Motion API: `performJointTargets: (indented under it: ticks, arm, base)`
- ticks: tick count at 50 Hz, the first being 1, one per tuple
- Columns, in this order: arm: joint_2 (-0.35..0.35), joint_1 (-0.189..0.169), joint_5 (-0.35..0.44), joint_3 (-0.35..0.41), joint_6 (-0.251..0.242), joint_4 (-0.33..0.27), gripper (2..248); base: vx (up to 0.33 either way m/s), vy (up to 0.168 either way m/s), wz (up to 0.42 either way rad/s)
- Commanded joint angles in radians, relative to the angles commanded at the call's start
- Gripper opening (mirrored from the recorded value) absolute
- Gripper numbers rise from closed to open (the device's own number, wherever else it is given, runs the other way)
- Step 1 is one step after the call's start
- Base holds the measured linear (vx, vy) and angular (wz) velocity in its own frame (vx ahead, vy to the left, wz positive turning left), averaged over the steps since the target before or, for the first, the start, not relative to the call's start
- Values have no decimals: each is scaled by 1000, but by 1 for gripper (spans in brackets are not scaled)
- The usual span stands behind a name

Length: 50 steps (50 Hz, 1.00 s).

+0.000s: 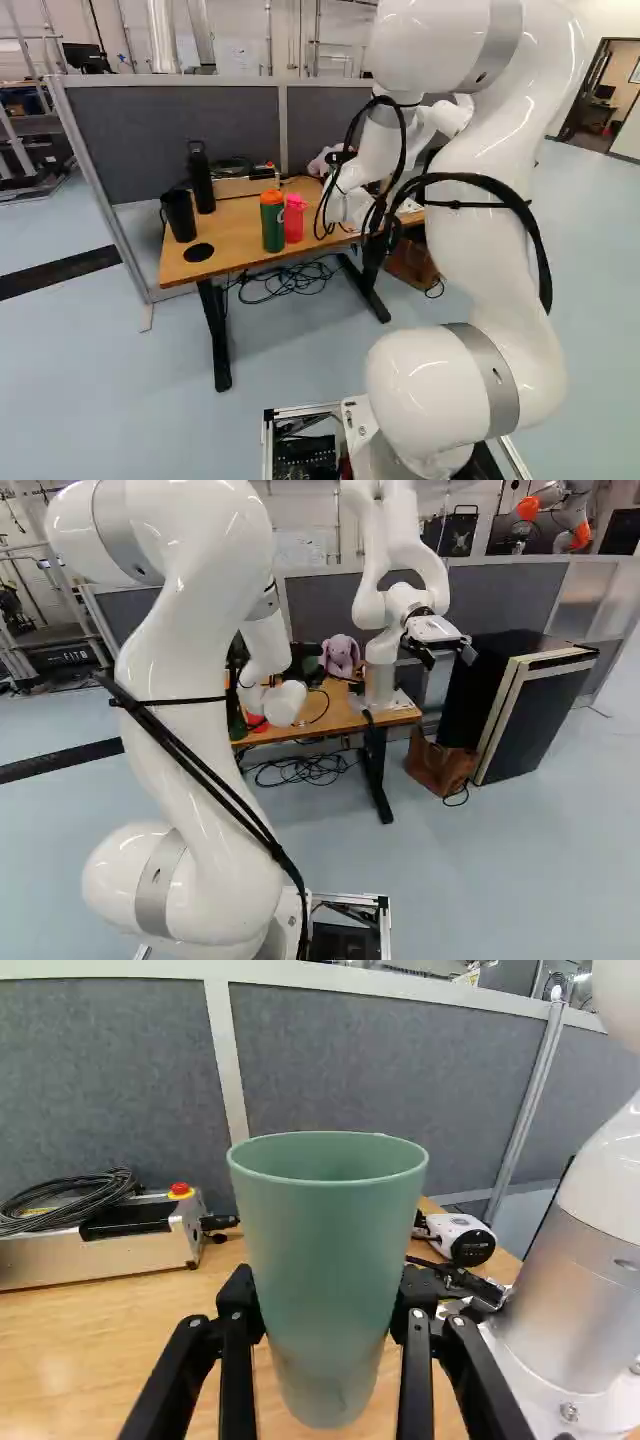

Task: Place the green cup on the table

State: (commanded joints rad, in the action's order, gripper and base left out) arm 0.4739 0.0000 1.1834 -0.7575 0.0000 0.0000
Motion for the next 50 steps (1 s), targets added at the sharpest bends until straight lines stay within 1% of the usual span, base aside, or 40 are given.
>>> performJointTargets:
  ticks: [35,50]
  arm:
    - [222,0,6,-211,0,0,124]
    - [268,0,6,-237,0,0,124]
  base:
    - [0,0,0]
    - [0,0,0]
